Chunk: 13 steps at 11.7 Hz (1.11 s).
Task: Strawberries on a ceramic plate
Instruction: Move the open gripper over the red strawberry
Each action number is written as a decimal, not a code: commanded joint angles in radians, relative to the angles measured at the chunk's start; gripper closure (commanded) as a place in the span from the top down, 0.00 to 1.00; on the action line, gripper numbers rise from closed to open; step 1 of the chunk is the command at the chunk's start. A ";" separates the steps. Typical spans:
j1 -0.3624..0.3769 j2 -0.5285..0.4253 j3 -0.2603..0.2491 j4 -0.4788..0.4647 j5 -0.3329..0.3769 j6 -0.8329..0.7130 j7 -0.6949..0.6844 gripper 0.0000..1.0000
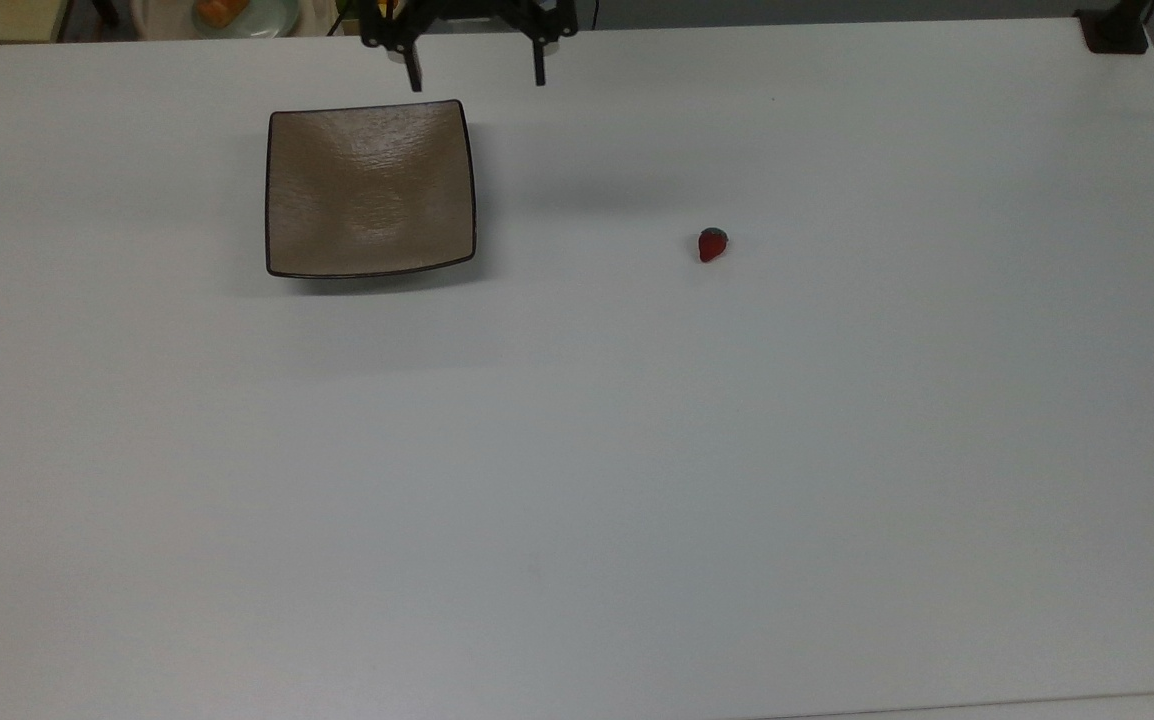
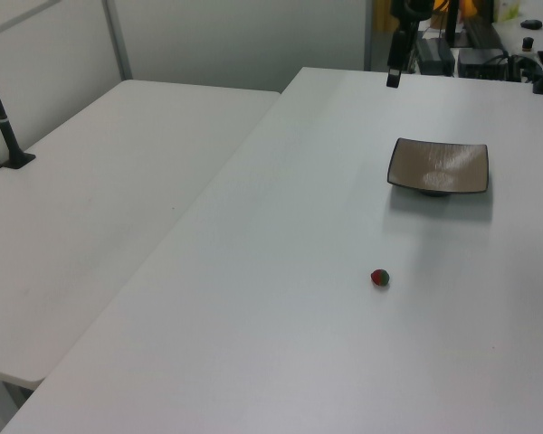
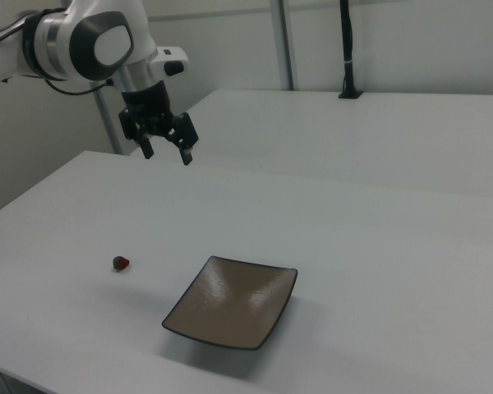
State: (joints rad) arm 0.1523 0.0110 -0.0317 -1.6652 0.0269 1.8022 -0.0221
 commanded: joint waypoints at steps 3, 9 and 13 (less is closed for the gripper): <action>0.088 0.024 -0.001 -0.031 0.025 -0.009 0.025 1.00; 0.187 0.104 -0.001 -0.059 0.010 0.006 0.027 1.00; 0.197 0.161 0.030 -0.067 0.002 0.009 0.027 1.00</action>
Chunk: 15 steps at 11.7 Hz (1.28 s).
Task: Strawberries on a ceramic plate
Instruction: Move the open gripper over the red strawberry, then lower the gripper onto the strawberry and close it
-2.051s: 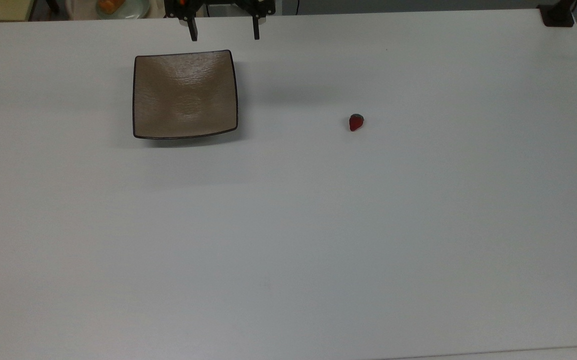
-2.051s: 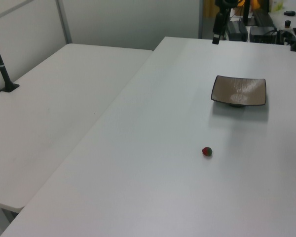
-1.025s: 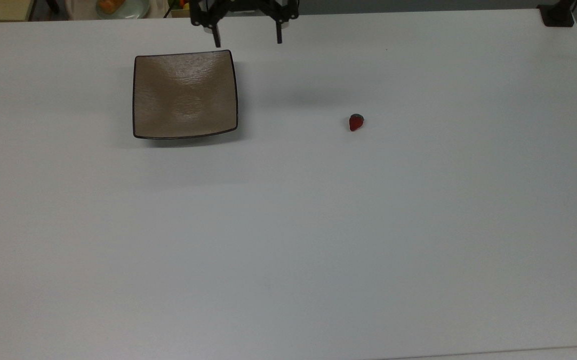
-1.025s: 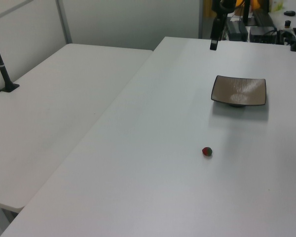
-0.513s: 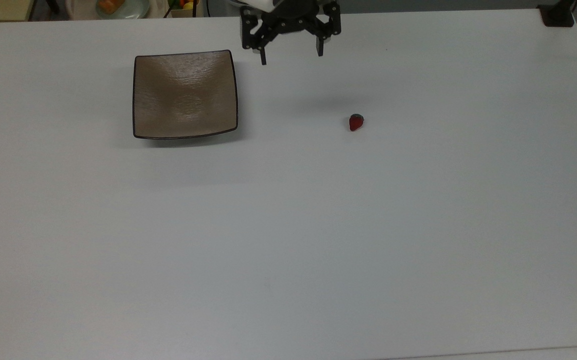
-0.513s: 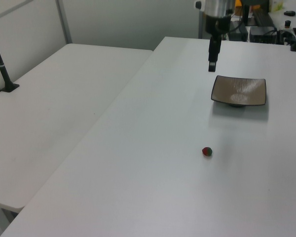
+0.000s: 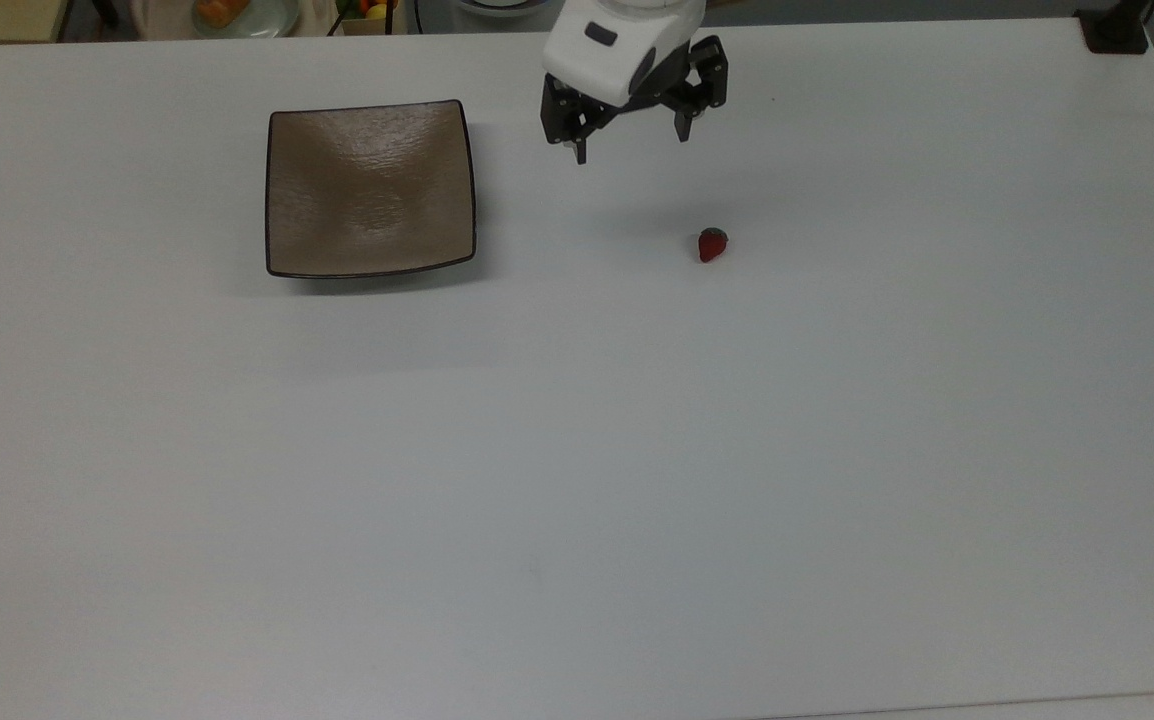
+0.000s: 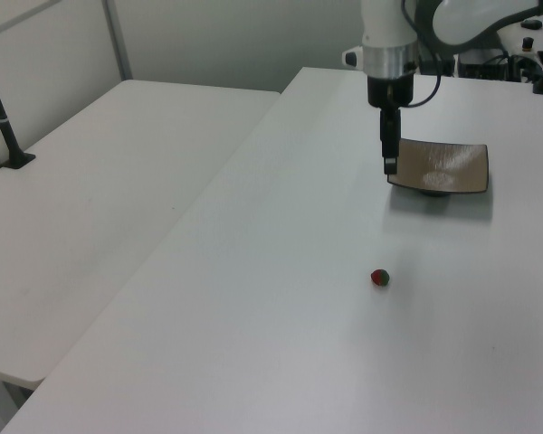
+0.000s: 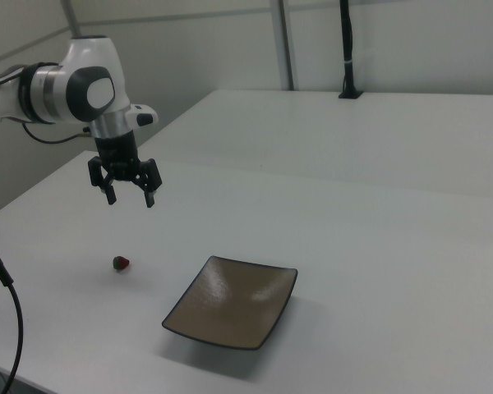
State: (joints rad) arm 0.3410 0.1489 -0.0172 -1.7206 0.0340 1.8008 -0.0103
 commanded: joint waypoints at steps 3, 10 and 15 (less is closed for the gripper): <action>0.025 0.061 0.033 -0.022 -0.005 0.017 0.016 1.00; 0.058 0.110 0.065 -0.147 -0.016 0.164 0.061 1.00; 0.067 0.150 0.091 -0.229 -0.060 0.360 0.226 1.00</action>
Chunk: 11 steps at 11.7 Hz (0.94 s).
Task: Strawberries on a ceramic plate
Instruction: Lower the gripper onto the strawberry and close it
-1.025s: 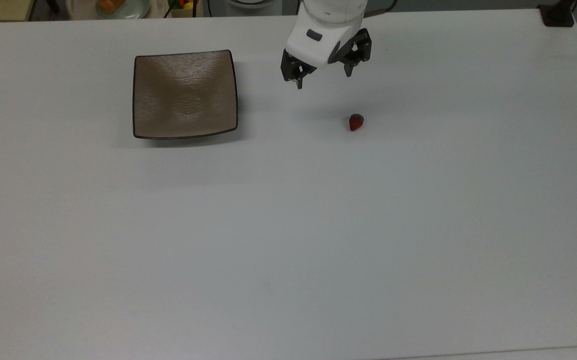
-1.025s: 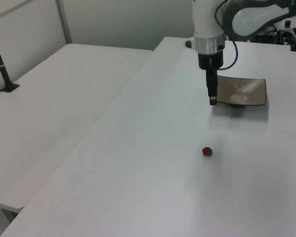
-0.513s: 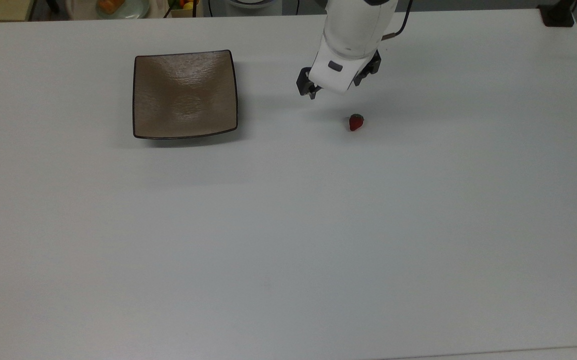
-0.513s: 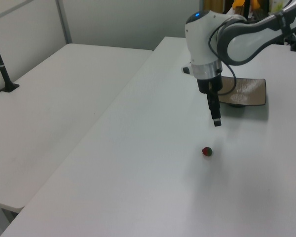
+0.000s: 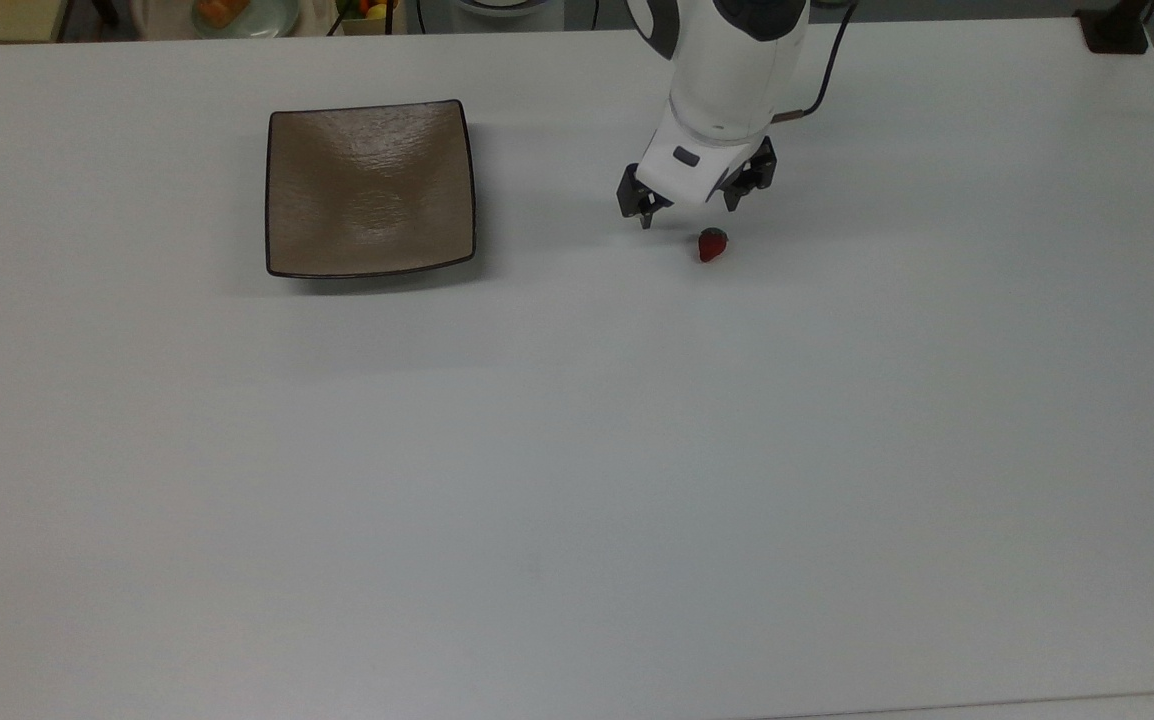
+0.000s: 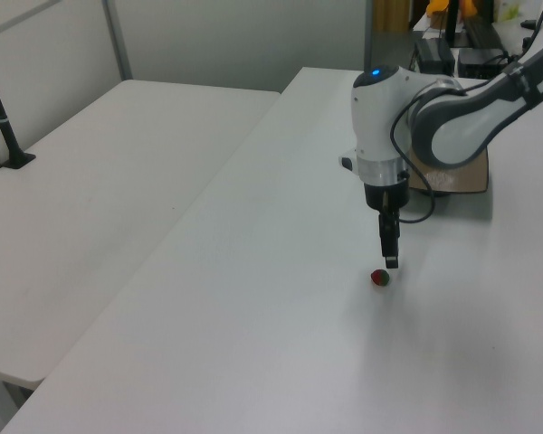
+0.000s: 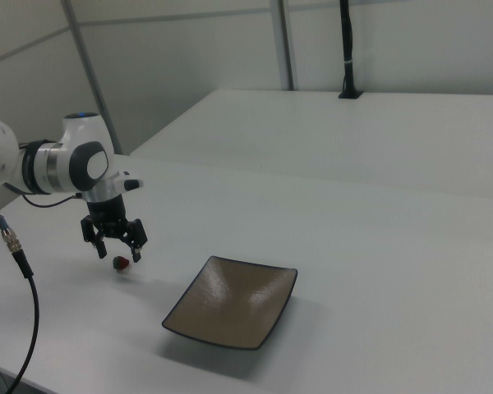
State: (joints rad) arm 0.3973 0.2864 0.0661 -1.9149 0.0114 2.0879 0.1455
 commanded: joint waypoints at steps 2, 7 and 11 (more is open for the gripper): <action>0.023 0.033 0.011 -0.047 -0.059 0.133 0.118 1.00; 0.026 0.056 0.012 -0.046 -0.093 0.172 0.141 0.73; 0.020 0.043 0.012 -0.036 -0.093 0.158 0.137 0.14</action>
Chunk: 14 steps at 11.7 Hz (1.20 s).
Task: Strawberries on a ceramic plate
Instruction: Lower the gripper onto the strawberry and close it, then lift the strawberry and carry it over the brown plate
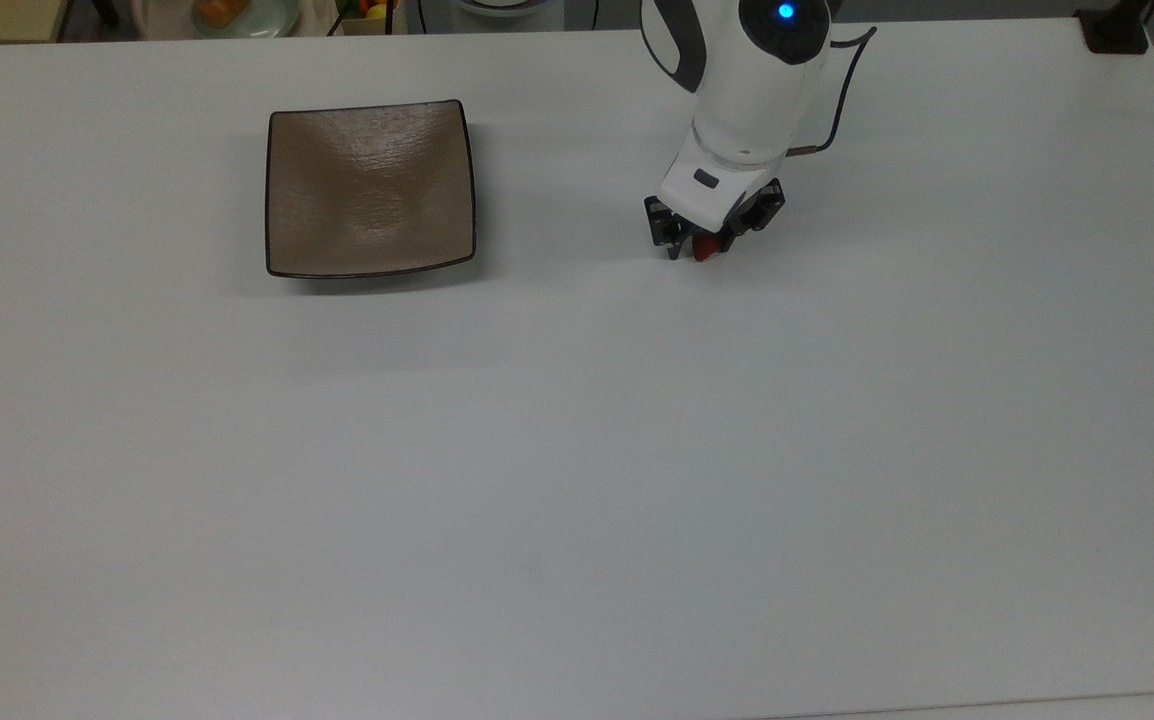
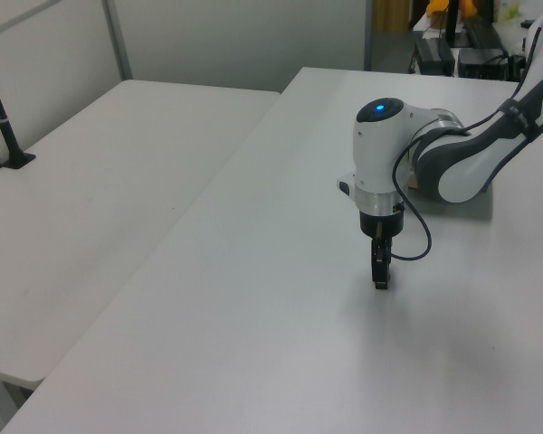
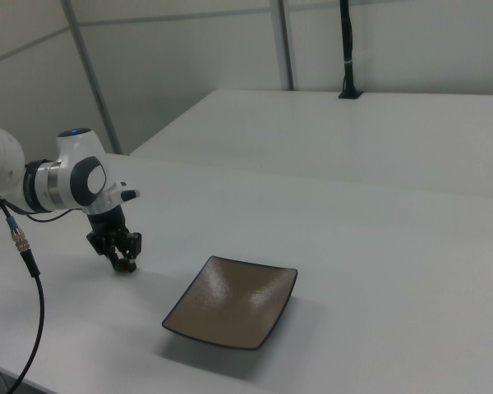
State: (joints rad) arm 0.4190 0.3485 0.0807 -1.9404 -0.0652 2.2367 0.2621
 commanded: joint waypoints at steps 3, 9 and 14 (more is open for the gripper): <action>-0.019 -0.066 -0.001 -0.009 -0.016 0.006 0.009 0.12; -0.129 -0.226 -0.001 0.067 0.019 -0.165 -0.159 0.12; -0.245 -0.313 -0.013 0.156 0.107 -0.418 -0.455 0.13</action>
State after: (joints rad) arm 0.2206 0.0654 0.0732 -1.8250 0.0158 1.9270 -0.0769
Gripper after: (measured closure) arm 0.683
